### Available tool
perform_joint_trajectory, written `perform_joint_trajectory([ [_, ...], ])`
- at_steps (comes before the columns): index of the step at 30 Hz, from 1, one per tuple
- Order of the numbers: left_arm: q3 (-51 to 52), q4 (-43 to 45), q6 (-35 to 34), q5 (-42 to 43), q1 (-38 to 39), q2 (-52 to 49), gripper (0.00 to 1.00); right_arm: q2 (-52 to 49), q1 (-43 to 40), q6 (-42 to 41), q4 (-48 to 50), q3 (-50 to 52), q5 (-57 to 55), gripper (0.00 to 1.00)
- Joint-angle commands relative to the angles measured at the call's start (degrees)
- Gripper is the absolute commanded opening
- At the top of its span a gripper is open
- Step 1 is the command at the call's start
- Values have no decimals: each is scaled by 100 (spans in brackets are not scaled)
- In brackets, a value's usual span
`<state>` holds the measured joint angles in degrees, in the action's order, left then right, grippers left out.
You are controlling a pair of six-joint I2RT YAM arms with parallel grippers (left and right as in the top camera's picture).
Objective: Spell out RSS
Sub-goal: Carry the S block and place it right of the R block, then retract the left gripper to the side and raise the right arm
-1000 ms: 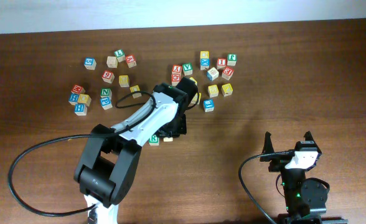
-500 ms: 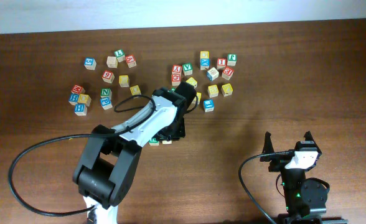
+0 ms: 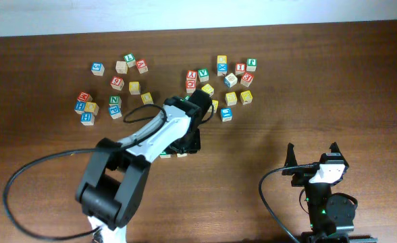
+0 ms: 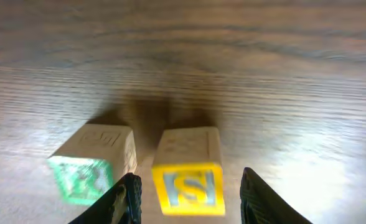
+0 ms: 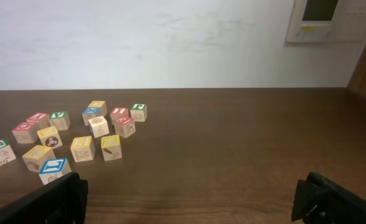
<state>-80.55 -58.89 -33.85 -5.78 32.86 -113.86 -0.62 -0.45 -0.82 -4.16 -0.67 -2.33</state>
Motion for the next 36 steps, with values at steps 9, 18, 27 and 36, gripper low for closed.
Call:
perform_joint_trajectory([
  [9, -787, 7, 402, 181, -151, 1565, 51, 42, -48, 39, -35, 35, -4, 98],
  [18, -1410, -201, 719, -24, -2343, 1926, 99, 42, -48, 39, -33, 35, -4, 98],
  [27, -1410, -704, 719, -26, -4076, 1917, 99, 42, 42, -2632, 946, 35, 4063, 98],
  [36, -1410, -741, 717, -61, -4505, 1917, 99, -181, 42, -3762, 3331, -697, 2686, 98],
])
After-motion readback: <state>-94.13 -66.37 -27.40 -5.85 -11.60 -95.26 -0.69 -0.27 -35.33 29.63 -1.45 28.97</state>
